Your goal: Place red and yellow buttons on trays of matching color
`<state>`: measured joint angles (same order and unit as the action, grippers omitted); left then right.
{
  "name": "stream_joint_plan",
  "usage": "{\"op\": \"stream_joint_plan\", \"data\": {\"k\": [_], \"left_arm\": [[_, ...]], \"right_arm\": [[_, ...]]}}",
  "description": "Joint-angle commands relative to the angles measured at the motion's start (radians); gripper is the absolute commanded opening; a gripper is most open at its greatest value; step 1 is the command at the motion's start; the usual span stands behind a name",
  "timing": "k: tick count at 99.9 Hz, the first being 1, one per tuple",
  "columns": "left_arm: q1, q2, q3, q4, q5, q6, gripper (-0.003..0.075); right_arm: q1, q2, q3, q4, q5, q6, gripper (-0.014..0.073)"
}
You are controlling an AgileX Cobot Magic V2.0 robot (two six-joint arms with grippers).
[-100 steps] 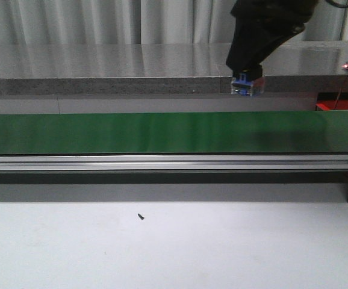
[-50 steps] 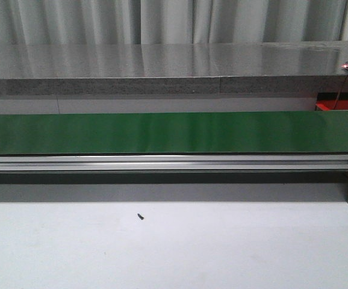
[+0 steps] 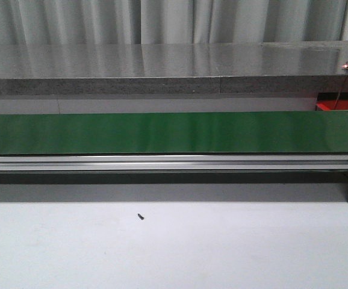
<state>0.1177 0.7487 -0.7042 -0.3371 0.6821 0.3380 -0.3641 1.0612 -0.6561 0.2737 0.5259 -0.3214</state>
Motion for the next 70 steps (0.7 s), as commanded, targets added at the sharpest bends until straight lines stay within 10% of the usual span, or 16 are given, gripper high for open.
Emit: {"op": "stream_joint_plan", "data": {"k": [1,70], "left_arm": [[-0.007,-0.004,-0.028,-0.018,-0.052,-0.005,-0.0020],[-0.007,-0.004,-0.028,-0.018,-0.052,-0.005,-0.0020]], "right_arm": [[-0.022,0.010,0.002,0.005,-0.106,0.024,0.0209],[-0.022,0.325,0.021,0.061,-0.204,0.035,0.0283]]}}
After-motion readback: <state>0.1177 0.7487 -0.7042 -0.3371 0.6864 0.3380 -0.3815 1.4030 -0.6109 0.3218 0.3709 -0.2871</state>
